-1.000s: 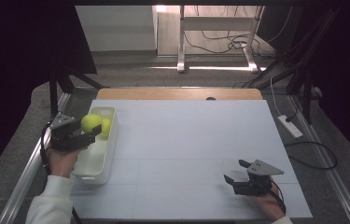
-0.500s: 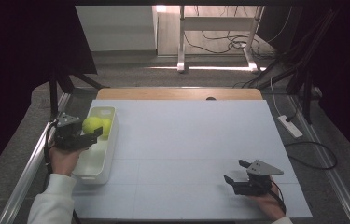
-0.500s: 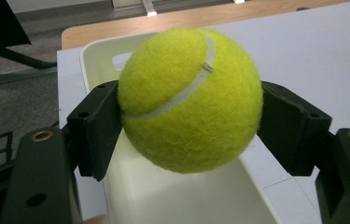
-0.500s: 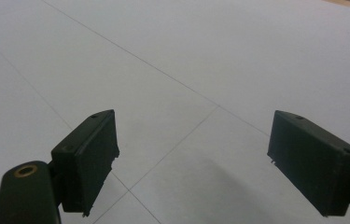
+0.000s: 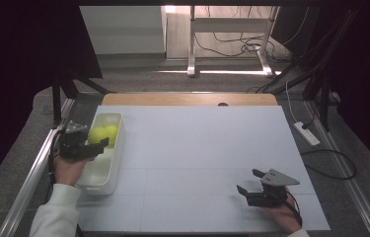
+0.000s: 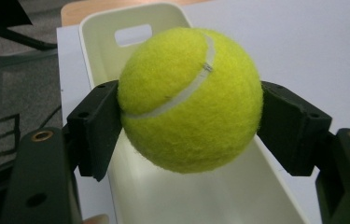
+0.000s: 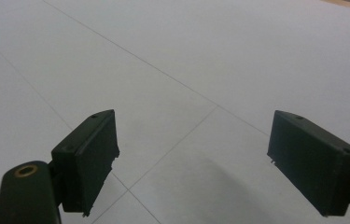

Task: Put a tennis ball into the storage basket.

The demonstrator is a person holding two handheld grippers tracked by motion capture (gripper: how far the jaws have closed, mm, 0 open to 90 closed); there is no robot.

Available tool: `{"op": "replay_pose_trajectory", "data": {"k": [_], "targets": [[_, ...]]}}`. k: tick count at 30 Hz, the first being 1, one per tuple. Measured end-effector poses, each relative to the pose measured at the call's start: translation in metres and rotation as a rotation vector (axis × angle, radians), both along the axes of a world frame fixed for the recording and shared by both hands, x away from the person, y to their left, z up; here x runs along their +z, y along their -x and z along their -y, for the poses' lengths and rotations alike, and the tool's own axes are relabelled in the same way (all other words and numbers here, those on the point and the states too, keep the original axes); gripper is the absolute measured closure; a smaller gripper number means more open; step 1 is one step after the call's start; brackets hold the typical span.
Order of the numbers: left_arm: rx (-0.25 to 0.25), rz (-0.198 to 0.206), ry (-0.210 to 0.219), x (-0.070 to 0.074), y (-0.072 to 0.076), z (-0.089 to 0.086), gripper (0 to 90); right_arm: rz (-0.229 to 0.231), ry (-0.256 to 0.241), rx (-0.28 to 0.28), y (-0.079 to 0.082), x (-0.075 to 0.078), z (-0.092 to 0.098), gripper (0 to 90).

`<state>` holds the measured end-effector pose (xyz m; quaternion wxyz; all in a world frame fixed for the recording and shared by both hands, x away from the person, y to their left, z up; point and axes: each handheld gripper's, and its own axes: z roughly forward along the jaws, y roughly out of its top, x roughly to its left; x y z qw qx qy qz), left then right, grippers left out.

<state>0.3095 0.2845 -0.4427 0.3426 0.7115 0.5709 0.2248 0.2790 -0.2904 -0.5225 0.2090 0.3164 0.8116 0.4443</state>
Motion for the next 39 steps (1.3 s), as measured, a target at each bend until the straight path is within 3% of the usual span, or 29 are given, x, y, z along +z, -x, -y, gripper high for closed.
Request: {"op": "replay_pose_trajectory", "data": {"k": [10,19,28,32,39], "targets": [[-0.010,-0.061,-0.027,-0.005,-0.003,0.002,26.7,0.000,-0.002,0.001,0.000,0.000,0.000,15.7],[-0.008,-0.075,-0.023,-0.006,-0.005,0.001,26.6,0.001,0.000,0.003,-0.001,0.000,0.000,15.7],[-0.011,-0.060,-0.009,-0.005,-0.003,-0.001,25.4,0.000,-0.001,0.003,0.000,0.000,0.000,15.7],[-0.016,-0.038,0.033,0.001,-0.003,-0.003,14.1,0.001,-0.002,0.001,0.000,0.000,0.000,15.6],[-0.014,0.010,0.060,0.005,0.001,-0.003,8.7,0.001,-0.001,0.003,0.000,0.000,0.000,15.6]]}}
